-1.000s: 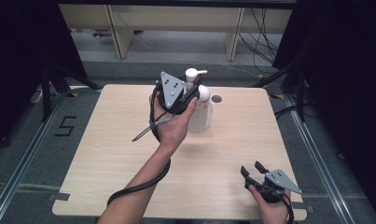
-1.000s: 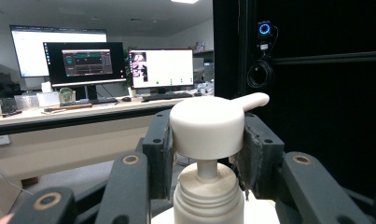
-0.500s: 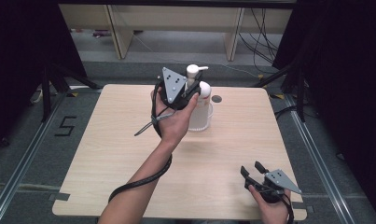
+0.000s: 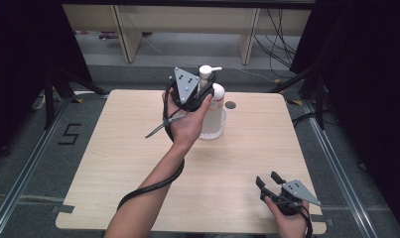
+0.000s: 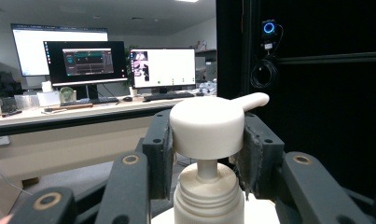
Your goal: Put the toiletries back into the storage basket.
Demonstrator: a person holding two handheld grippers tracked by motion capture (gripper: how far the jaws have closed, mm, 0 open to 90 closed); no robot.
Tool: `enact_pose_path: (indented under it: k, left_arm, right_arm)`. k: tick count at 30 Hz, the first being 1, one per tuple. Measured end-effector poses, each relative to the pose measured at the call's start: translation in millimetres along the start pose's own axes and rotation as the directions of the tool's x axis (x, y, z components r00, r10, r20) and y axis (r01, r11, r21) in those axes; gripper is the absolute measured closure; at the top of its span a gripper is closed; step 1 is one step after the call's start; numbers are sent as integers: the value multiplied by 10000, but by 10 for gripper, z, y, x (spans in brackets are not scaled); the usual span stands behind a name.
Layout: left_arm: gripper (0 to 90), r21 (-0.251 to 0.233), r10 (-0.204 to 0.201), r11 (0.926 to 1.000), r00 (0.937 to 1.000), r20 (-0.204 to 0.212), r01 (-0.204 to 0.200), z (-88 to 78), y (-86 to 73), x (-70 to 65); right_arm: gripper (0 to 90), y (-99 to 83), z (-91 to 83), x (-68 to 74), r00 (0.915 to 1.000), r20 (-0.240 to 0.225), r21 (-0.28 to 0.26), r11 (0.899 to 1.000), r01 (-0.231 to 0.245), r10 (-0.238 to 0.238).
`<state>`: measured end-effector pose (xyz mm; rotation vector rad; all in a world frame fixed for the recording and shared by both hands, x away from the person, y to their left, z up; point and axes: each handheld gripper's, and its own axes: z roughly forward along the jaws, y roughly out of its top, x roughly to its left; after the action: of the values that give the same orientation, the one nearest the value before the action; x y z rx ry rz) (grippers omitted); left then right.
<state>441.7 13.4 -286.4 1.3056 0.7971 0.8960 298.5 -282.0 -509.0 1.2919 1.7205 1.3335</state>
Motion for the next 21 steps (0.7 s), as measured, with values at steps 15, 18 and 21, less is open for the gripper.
enact_pose_path:
  k: [15,18,21]
  left_arm:
    - [592,-47,30,10000,10000,-14,-30,117,60,9]
    - [593,-57,8,10000,10000,-1,-8,139,69,9]
    - [592,-30,1,10000,10000,-1,-1,156,80,11]
  right_arm:
    - [382,-8,1,23,9993,-15,157,9992,-376,376]
    - [382,-8,8,7,9997,-57,106,9997,-217,217]
    - [382,-7,15,2,9999,-145,81,9999,-93,94]
